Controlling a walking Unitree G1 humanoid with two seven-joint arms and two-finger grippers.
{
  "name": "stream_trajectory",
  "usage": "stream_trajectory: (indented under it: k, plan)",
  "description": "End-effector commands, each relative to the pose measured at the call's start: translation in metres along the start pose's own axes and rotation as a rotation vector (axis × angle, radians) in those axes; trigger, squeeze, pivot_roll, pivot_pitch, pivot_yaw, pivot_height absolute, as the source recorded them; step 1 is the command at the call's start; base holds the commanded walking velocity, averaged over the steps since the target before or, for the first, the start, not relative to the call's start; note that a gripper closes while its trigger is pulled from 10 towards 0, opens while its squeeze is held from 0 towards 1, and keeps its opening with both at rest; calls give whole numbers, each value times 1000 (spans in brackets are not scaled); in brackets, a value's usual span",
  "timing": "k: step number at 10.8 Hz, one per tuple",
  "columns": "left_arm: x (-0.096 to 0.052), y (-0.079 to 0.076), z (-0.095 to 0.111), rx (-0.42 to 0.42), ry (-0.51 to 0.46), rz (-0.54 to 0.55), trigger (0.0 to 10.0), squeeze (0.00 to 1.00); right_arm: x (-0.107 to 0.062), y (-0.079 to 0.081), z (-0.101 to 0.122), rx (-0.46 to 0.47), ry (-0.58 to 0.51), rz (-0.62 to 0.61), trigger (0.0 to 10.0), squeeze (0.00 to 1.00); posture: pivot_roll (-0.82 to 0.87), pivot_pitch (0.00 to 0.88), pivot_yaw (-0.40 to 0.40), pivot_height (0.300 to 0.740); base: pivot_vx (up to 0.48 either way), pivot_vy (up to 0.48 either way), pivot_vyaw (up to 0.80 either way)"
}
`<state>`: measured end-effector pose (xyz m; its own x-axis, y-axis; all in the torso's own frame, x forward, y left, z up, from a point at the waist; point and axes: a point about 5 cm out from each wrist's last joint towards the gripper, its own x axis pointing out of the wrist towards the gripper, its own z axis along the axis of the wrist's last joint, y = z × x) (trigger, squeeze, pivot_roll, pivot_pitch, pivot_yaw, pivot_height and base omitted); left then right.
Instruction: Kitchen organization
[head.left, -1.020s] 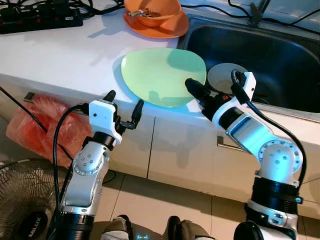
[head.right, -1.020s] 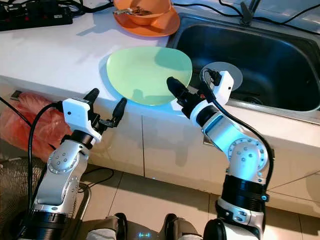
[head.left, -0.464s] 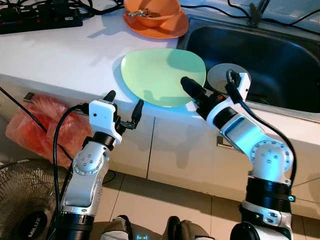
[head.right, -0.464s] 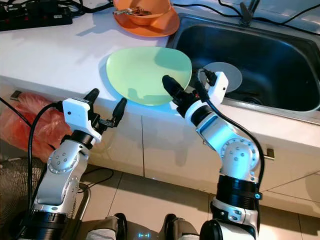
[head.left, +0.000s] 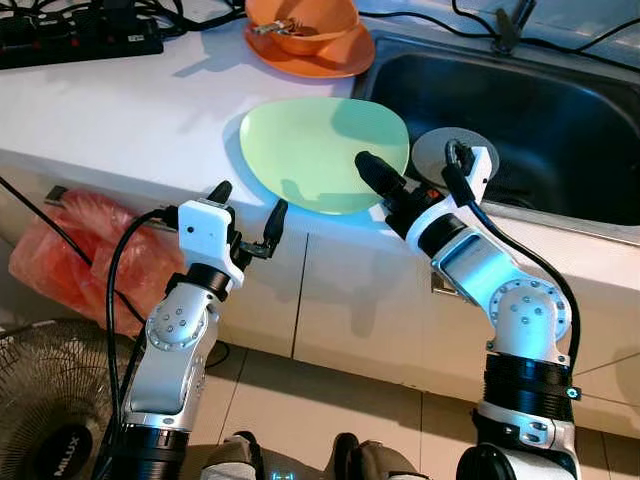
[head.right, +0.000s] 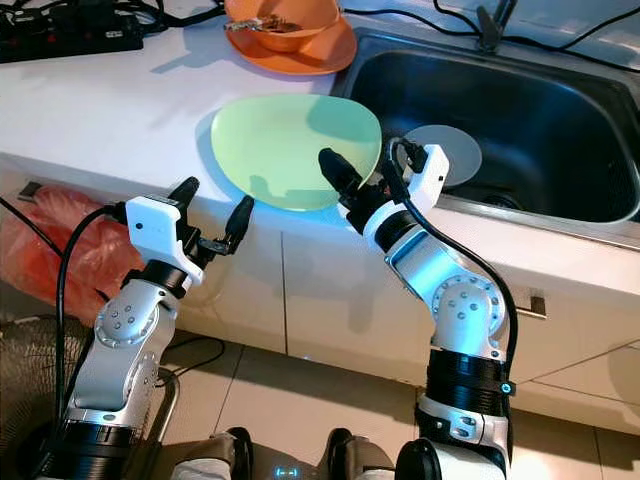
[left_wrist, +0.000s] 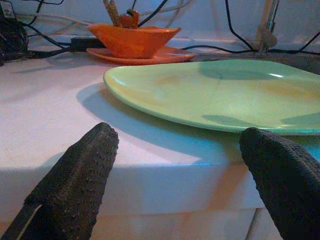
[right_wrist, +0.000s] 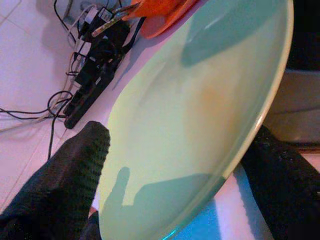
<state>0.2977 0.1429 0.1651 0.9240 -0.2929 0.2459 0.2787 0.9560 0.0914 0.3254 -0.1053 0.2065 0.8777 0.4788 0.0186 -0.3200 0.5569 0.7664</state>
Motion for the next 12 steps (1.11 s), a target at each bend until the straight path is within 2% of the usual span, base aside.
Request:
stream_trajectory:
  k: [1,12]
  plan:
    - [1,-4,4,-4,-10,-18,10000,0,3,-8,-14,9,66,-49,0,0,133,209,-93,740,0,0,0]
    - [1,-6,4,-8,-9,-23,10000,0,3,-8,-15,2,64,-28,0,0,132,203,-93,740,0,0,0]
